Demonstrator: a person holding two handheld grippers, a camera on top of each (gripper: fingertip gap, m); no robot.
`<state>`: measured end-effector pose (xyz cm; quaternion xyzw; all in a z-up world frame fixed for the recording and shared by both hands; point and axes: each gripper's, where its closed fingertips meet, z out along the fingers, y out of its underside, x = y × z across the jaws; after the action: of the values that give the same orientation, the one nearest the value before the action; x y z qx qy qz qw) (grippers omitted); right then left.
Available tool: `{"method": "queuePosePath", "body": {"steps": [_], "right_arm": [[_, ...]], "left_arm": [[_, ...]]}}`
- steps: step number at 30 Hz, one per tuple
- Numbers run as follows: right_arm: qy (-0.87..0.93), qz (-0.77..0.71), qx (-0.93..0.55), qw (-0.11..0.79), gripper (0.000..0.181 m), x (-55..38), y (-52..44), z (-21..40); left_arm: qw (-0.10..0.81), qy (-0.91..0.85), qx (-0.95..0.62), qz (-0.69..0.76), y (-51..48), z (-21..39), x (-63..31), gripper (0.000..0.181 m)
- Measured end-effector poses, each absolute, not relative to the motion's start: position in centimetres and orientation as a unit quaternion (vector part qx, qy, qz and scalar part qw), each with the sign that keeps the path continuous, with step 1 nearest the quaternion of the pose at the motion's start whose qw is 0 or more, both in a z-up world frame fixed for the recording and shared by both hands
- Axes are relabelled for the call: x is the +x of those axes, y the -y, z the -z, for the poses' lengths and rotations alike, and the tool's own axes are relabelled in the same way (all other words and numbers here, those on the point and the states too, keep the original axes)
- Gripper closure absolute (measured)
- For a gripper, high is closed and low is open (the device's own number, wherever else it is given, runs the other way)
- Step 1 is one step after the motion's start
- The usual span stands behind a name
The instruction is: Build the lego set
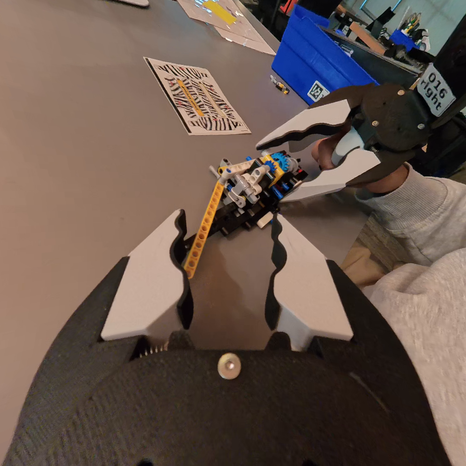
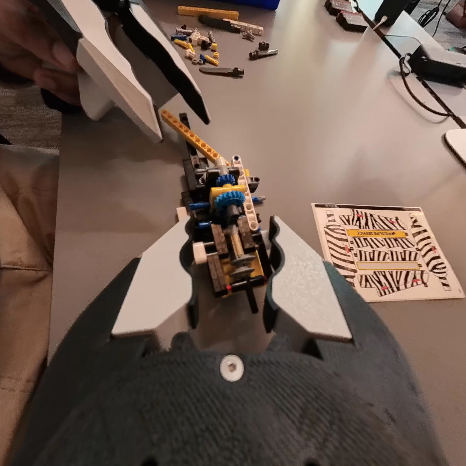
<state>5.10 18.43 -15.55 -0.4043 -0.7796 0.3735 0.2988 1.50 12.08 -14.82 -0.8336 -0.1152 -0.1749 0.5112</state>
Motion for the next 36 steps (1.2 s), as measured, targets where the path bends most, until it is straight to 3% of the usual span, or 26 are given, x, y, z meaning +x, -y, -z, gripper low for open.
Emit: {"method": "queuePosePath", "body": {"steps": [3,12,15,17,28,36], "right_arm": [[0.781,-0.372,-0.401,0.301,0.136,5.1,-18.4,15.5],[0.784,-0.368,-0.398,0.304,0.136,5.1,-18.4,15.5],[0.784,-0.362,-0.405,0.299,0.128,5.0,-18.4,15.3],[0.793,-0.348,-0.412,0.284,0.135,5.0,-18.4,15.7],[0.808,-0.342,-0.4,0.266,0.137,5.3,-18.0,15.8],[0.815,-0.378,-0.358,0.255,0.135,7.5,-15.9,15.7]], "left_arm": [[0.515,0.116,-0.836,0.149,-11.7,14.8,0.3,0.114],[0.514,0.118,-0.838,0.142,-11.5,14.8,-0.3,0.114],[0.514,0.116,-0.838,0.142,-11.5,14.8,-0.2,0.114],[0.514,0.115,-0.838,0.143,-11.5,14.8,-0.2,0.114],[0.519,0.098,-0.836,0.149,-11.7,14.6,0.5,0.114],[0.512,-0.09,-0.85,0.08,-11.8,13.8,5.7,0.11]]}}
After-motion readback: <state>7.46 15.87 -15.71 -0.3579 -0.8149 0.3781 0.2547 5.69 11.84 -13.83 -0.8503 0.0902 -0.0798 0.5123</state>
